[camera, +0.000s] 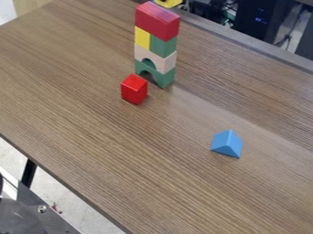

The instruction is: Put the yellow block on top of the tower

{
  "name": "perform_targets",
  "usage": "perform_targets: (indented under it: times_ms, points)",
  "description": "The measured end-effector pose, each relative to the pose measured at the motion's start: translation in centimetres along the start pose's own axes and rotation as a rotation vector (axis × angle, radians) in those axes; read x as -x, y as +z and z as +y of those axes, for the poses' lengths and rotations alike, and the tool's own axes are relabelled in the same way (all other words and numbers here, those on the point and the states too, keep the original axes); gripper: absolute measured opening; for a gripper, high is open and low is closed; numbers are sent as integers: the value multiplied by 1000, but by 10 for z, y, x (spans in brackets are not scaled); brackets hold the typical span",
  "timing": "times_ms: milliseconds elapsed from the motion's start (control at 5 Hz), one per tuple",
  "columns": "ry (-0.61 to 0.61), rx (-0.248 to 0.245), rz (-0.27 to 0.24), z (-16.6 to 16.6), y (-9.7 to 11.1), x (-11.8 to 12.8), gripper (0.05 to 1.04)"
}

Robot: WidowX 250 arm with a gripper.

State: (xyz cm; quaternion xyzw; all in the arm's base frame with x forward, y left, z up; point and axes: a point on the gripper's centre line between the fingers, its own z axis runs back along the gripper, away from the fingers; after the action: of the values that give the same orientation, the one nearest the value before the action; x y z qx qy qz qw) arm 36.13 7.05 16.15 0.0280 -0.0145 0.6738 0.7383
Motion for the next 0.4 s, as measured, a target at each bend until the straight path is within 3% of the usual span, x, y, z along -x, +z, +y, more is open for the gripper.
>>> perform_targets:
  times_ms: [400]
  points:
    - [-4,-8,-1,1,-3,0,579]
